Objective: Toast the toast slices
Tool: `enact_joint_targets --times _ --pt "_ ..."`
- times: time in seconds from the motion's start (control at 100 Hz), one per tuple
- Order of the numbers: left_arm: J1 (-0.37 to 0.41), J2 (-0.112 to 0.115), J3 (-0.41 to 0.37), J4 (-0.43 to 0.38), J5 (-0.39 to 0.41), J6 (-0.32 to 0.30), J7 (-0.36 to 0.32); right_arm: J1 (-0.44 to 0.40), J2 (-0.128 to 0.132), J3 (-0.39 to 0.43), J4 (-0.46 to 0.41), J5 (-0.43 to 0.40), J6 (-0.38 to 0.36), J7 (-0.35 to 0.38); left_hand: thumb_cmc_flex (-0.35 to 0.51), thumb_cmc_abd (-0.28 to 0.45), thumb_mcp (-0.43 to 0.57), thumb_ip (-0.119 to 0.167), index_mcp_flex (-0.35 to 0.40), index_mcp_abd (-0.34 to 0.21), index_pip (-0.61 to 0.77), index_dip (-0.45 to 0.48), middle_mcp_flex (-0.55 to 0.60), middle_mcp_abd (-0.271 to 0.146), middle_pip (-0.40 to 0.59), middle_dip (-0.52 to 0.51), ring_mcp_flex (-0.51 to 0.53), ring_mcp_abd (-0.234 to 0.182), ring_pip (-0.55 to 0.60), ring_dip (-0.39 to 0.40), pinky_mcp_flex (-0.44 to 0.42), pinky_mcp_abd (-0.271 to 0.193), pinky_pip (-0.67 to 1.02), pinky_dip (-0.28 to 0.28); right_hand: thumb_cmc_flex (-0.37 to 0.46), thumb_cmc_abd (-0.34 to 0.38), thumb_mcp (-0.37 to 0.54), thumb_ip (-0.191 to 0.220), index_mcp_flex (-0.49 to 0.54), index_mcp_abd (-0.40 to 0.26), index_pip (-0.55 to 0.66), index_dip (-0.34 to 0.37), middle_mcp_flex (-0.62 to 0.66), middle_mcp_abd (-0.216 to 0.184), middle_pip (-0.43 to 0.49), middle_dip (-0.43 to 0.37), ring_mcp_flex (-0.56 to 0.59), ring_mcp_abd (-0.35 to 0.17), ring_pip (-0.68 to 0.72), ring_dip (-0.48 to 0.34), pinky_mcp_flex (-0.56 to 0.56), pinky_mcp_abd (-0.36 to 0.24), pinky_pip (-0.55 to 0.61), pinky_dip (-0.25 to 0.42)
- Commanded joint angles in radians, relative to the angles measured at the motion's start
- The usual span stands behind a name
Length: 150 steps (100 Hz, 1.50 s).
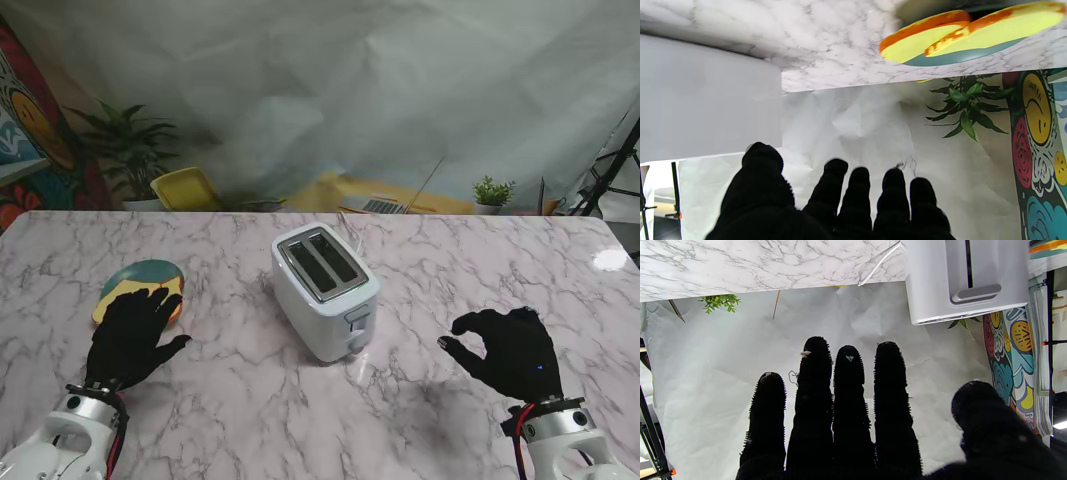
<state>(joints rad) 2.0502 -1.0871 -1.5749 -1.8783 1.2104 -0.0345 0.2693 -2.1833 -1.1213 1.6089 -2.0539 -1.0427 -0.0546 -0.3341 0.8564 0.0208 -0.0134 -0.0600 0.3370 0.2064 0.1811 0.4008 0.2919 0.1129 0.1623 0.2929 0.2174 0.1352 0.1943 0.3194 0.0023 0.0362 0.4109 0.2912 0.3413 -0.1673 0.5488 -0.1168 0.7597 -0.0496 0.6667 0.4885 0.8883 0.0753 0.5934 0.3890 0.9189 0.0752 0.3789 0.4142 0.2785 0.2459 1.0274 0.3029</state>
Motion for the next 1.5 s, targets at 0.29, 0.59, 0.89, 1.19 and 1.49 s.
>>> enact_joint_targets --times 0.29,0.59,0.89,1.19,1.49 --pt "-0.058 0.043 -0.164 0.147 0.071 -0.163 -0.179 -0.004 -0.002 -0.002 0.002 0.006 -0.001 -0.003 -0.091 -0.071 -0.016 0.015 -0.202 0.142 -0.208 -0.187 -0.213 0.095 -0.195 -0.216 -0.197 0.010 -0.196 -0.165 -0.028 -0.067 -0.401 -0.159 0.001 0.018 -0.021 0.021 -0.004 0.018 -0.017 -0.012 -0.027 0.007 -0.020 -0.004 -0.015 0.005 -0.031 -0.009 -0.016 0.021 -0.014 0.015" --pt "-0.169 0.075 -0.174 0.333 0.113 -0.232 -0.185 -0.007 -0.002 -0.003 -0.003 0.007 0.002 0.007 -0.030 -0.134 0.002 0.023 -0.199 0.167 -0.210 -0.286 -0.215 0.116 -0.193 -0.252 -0.196 -0.009 -0.201 -0.184 0.006 -0.107 -0.416 -0.193 0.000 0.019 -0.021 0.021 -0.004 0.017 -0.018 -0.012 -0.027 0.005 -0.020 -0.003 -0.015 0.003 -0.031 -0.009 -0.017 0.020 -0.015 0.015" --pt "-0.241 0.098 -0.159 0.414 0.174 -0.236 -0.213 -0.010 -0.001 -0.005 -0.010 0.005 0.007 0.016 0.031 -0.157 0.016 0.034 -0.198 0.167 -0.210 -0.293 -0.212 0.112 -0.189 -0.235 -0.188 -0.011 -0.192 -0.171 0.004 -0.110 -0.375 -0.193 0.002 0.020 -0.023 0.021 -0.005 0.018 -0.018 -0.012 -0.027 0.007 -0.020 -0.003 -0.015 0.004 -0.031 -0.009 -0.017 0.021 -0.015 0.015" --pt "-0.304 0.127 -0.172 0.484 0.237 -0.313 -0.268 -0.010 0.000 -0.010 -0.013 0.006 0.012 0.023 0.123 -0.194 0.045 0.043 -0.198 0.145 -0.204 -0.284 -0.209 0.089 -0.185 -0.215 -0.180 -0.025 -0.181 -0.169 0.000 -0.122 -0.346 -0.192 0.002 0.021 -0.024 0.021 -0.005 0.017 -0.018 -0.011 -0.026 0.005 -0.019 -0.003 -0.015 0.003 -0.031 -0.009 -0.017 0.021 -0.014 0.015" --pt "-0.401 0.153 -0.110 0.588 0.278 -0.333 -0.240 -0.001 0.003 -0.021 -0.012 0.002 0.019 0.040 0.236 -0.214 0.106 0.045 -0.198 0.105 -0.195 -0.259 -0.201 0.049 -0.177 -0.182 -0.172 -0.048 -0.167 -0.170 0.000 -0.139 -0.327 -0.194 0.001 0.023 -0.026 0.021 -0.006 0.016 -0.017 -0.011 -0.028 0.006 -0.019 -0.003 -0.016 0.002 -0.031 -0.009 -0.017 0.020 -0.015 0.016"
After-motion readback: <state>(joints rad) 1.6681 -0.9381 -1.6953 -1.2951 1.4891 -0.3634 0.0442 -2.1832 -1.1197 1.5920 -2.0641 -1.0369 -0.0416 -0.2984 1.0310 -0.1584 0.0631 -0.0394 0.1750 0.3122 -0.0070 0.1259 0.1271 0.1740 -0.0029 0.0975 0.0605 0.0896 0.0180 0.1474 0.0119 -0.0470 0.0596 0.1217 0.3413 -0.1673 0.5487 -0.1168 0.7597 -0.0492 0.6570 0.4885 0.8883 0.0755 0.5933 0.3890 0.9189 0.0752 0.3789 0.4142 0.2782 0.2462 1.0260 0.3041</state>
